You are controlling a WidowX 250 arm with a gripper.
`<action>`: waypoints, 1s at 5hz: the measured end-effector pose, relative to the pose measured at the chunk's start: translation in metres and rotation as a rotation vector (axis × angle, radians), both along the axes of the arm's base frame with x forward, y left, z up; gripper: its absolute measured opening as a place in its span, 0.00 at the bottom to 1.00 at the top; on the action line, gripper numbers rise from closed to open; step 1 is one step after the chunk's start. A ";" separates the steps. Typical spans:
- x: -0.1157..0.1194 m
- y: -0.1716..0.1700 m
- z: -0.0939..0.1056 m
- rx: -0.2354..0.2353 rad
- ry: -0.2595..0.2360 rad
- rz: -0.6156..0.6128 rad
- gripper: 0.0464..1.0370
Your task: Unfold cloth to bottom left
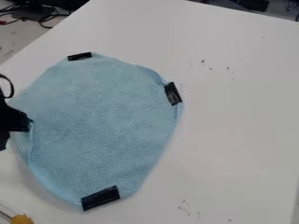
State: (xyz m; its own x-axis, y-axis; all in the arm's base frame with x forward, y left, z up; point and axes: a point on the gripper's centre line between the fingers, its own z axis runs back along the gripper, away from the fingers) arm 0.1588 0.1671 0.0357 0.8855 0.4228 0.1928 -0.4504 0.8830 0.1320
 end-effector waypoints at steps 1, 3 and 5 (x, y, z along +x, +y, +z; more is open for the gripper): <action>0.013 0.010 -0.004 -0.018 0.024 -0.035 0.16; 0.049 0.013 0.004 -0.024 0.074 -0.117 0.75; 0.051 0.014 -0.017 -0.087 0.063 -0.124 0.97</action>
State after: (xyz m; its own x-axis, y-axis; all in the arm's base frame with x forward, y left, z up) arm 0.2099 0.1813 0.0187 0.9411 0.3220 0.1027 -0.3303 0.9408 0.0768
